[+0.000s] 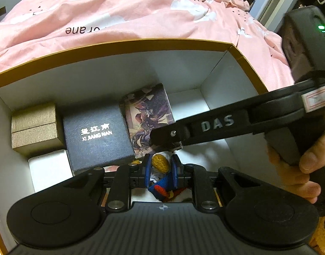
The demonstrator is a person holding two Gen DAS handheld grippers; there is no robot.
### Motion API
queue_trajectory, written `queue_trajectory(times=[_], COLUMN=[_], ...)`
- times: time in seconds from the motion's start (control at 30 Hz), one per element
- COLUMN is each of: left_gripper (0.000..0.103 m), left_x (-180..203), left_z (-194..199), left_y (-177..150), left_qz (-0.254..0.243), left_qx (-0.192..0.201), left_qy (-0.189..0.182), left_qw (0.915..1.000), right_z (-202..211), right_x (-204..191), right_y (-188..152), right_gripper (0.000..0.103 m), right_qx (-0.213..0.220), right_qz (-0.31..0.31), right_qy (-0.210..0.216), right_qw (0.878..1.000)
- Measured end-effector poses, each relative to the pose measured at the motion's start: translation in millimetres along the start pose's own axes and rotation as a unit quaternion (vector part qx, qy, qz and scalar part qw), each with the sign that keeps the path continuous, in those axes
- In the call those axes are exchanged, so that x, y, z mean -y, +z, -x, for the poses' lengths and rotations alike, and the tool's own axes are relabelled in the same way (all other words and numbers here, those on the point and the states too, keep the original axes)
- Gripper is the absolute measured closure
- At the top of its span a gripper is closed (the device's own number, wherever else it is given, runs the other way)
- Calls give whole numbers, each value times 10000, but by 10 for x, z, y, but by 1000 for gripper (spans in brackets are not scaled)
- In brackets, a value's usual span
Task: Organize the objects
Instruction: 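Set the photo card box upright in the orange box and open the right tool, then withdraw both tools from the orange box toward the pink items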
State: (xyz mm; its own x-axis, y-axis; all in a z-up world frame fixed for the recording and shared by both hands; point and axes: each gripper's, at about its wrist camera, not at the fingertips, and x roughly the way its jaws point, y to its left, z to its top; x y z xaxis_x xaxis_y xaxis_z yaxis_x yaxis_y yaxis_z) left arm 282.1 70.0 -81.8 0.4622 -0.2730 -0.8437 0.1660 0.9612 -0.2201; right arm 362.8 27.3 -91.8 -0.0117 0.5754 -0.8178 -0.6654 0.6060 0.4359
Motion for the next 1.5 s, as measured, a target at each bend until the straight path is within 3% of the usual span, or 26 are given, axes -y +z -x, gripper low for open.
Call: queue_trajectory(times=[0.1, 0.27, 0.33, 0.5, 0.7, 0.73, 0.77, 0.9, 1.0, 1.13, 1.3, 1.5], left_gripper=[82, 80, 73, 73, 75, 77, 77, 77, 77, 77, 77, 77], left_x=[-9, 12, 29, 113, 35, 30, 23, 22, 26, 35, 27, 41], left_z=[-17, -14, -28, -53, -53, -52, -56, -67, -65, -68, -49, 119], left_y=[6, 9, 25, 29, 26, 26, 29, 34, 27, 20, 13, -3], left_qz=[-10, -124, -85, -224, -67, -53, -53, -55, -44, -37, -5, 115], left_qx=[-28, -22, -15, -86, -60, -53, -47, -40, -36, -29, 6, 249], left_qy=[-1, 5, 10, 183, 82, 79, 89, 94, 92, 96, 116, 134], left_qw=[10000, 9999, 10000, 9995, 9999, 9999, 9999, 9999, 9999, 9999, 9999, 9995], right_z=[-124, -147, -151, -110, 123, 150, 171, 113, 73, 54, 67, 360], right_x=[77, 127, 85, 68, -147, -167, -173, -110, -78, -151, -141, -217], right_y=[-40, -55, -58, -70, -95, -93, -87, -34, -12, -44, -37, -126], right_gripper=[59, 59, 59, 58, 59, 61, 70, 79, 79, 79, 76, 71], right_qx=[-316, -414, -342, -294, 175, 268, 344, 254, 309, 344, 344, 597], right_qz=[-218, -425, -224, -19, 791, 906, 999, 978, 921, 1199, 1077, 1058], right_qy=[60, 206, 177, 191, -291, -376, -414, -373, -186, -233, -196, -222], right_qw=[9992, 9980, 9990, 9994, 9963, 9948, 9935, 9942, 9951, 9919, 9934, 9923])
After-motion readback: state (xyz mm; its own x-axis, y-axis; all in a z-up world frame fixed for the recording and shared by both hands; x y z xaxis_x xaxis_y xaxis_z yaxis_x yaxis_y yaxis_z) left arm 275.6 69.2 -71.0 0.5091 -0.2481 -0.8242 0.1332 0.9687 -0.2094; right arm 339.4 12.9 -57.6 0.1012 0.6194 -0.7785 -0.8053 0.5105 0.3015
